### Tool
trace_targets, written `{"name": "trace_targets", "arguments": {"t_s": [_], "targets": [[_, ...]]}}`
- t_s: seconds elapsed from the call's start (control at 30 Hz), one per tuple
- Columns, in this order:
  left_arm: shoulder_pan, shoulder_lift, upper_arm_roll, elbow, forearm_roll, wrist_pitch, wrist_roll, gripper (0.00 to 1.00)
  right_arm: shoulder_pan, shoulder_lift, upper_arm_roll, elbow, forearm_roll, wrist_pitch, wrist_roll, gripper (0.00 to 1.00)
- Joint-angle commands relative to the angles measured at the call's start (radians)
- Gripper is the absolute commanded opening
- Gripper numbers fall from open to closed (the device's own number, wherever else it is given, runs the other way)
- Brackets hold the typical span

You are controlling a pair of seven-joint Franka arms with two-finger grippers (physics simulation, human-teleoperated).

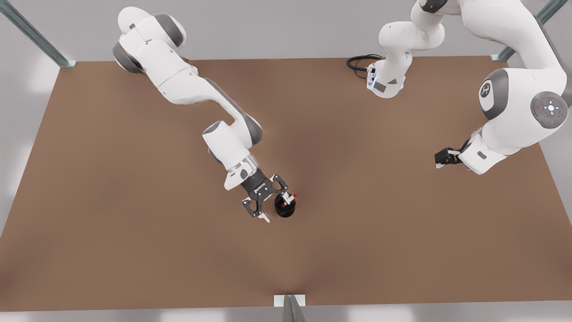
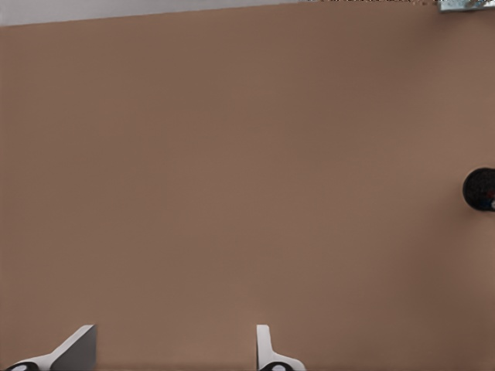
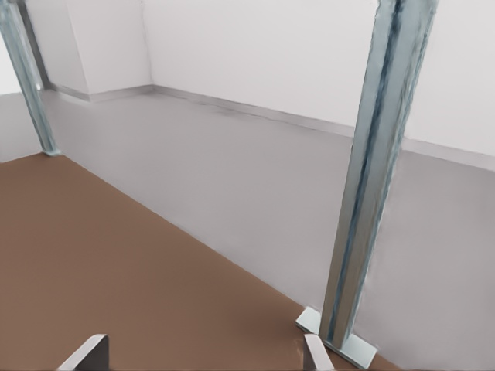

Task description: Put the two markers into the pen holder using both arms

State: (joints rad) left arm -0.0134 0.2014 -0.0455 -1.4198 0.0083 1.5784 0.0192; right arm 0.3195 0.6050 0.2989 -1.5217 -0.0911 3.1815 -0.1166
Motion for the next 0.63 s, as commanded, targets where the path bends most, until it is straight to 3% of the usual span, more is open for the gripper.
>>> {"name": "trace_targets", "arguments": {"t_s": [0.0,0.03,0.13,0.17,0.2,0.27,0.33,0.4,0.6], "targets": [[-0.005,0.010,-0.004,0.009,-0.002,-0.003,-0.058,1.00,-0.059,-0.039,0.000,0.179,0.004,-0.737,0.011,1.00],[-0.008,0.012,-0.007,0.010,-0.004,-0.005,-0.048,1.00,-0.094,-0.067,-0.004,0.252,0.002,-0.989,0.051,1.00],[-0.013,0.055,-0.008,0.042,-0.002,-0.012,-0.015,1.00,-0.316,-0.244,0.005,0.235,-0.001,-1.457,0.181,1.00],[-0.013,0.062,-0.008,0.052,-0.004,-0.012,-0.015,1.00,-0.372,-0.322,-0.006,0.161,0.001,-1.505,0.192,1.00],[-0.013,0.062,-0.008,0.052,-0.004,-0.012,-0.015,1.00,-0.376,-0.441,-0.066,-0.013,0.016,-1.418,0.193,1.00],[-0.011,0.062,-0.007,0.052,-0.005,-0.014,-0.015,1.00,-0.293,-0.462,-0.239,-0.060,0.071,-1.437,0.180,1.00],[-0.011,0.062,-0.007,0.052,-0.004,-0.014,-0.015,1.00,-0.283,-0.441,-0.234,-0.058,0.068,-1.450,0.193,1.00],[-0.011,0.067,-0.007,0.052,-0.002,-0.012,-0.016,1.00,-0.296,-0.349,-0.248,0.169,0.073,-1.651,0.236,1.00],[-0.013,0.069,-0.005,0.050,-0.002,-0.012,-0.016,1.00,-0.258,-0.384,-0.314,0.133,0.099,-1.629,0.224,1.00]]}}
